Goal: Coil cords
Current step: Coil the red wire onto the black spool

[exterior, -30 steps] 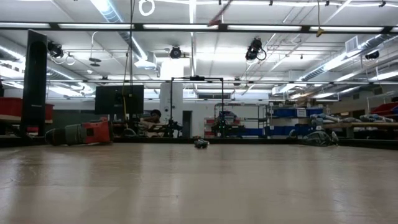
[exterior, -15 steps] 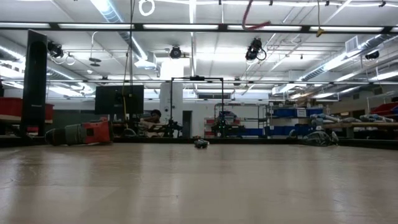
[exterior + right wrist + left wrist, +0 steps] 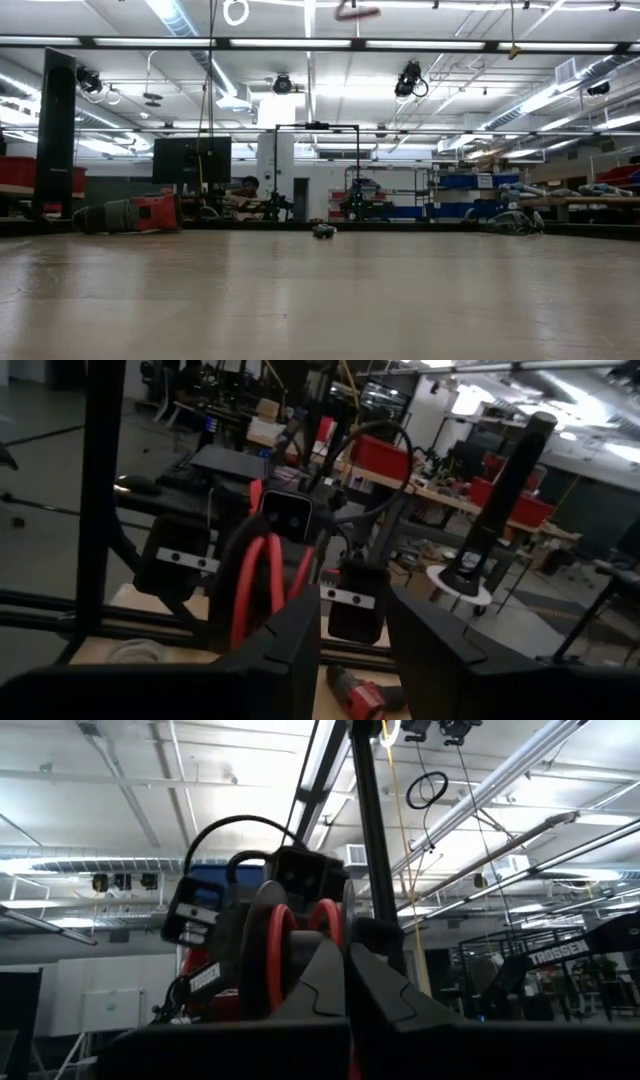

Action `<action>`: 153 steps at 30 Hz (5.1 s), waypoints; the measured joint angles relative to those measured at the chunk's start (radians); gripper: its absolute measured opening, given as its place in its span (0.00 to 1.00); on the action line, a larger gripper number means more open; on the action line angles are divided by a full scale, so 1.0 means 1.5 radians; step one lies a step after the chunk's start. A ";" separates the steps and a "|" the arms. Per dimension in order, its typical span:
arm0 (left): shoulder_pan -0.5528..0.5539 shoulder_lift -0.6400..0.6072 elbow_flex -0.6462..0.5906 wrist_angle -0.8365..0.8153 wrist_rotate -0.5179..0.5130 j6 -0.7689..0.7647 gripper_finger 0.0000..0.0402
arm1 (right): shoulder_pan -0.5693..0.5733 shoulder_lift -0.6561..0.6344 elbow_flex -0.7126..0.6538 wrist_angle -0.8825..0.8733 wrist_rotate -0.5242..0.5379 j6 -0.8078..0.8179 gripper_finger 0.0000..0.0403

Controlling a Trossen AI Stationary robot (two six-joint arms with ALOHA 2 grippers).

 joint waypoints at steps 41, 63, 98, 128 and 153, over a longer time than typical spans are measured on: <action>0.000 0.000 0.001 0.019 -0.002 0.019 0.00 | -0.023 0.002 0.000 -0.021 -0.110 0.044 0.28; 0.001 0.001 0.001 0.025 -0.036 0.046 0.00 | -0.027 0.002 0.000 -0.039 -0.117 0.060 0.28; 0.001 0.001 0.001 0.033 -0.014 0.046 0.00 | -0.070 0.002 0.000 -0.054 -0.138 0.080 0.10; -0.118 -0.113 0.114 -0.636 -0.382 0.067 0.57 | -0.085 -0.007 -0.001 -0.329 -0.145 0.260 0.00; -0.092 -0.010 0.405 -1.169 -0.422 0.002 0.49 | -0.175 0.047 0.000 -0.317 -0.243 0.252 0.00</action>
